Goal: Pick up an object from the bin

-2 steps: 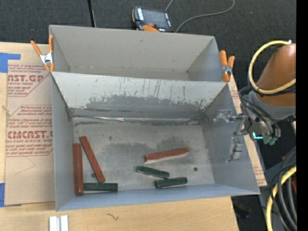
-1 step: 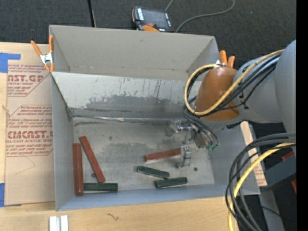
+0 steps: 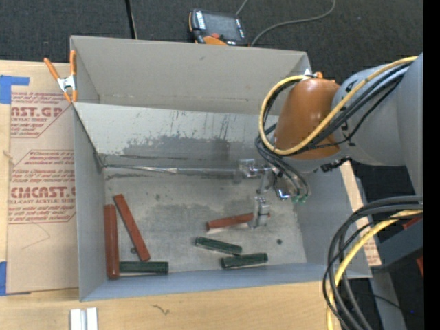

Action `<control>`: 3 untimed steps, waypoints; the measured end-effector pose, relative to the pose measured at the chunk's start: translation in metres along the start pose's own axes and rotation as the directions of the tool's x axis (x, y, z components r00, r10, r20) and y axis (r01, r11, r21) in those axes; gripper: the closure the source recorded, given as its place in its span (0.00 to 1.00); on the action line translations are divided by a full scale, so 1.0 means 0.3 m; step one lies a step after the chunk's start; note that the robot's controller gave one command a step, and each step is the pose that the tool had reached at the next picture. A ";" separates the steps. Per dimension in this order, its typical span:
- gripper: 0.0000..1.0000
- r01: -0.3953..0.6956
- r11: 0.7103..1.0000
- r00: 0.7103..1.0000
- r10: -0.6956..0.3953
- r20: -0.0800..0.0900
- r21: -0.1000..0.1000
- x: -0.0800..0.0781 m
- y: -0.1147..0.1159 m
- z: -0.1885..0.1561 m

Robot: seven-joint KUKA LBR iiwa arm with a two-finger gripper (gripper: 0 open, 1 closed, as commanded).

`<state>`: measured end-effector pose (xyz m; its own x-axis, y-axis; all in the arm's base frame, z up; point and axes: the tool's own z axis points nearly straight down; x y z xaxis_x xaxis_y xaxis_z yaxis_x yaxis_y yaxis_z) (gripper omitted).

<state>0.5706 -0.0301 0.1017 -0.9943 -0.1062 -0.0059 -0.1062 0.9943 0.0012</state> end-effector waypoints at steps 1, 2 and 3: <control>0.00 -0.237 0.972 0.972 0.237 -0.003 0.000 -0.008 0.079 -0.035; 0.00 -0.258 0.966 0.966 0.258 -0.009 0.004 0.037 0.102 0.116; 0.00 -0.257 0.966 0.966 0.257 -0.003 0.003 0.036 0.102 0.117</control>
Offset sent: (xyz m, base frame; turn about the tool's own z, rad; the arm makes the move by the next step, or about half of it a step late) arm -0.0009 0.0219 0.0106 0.2406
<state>0.5569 -0.0008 0.0667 -0.9882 0.1532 -0.0020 0.1532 0.9882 -0.0007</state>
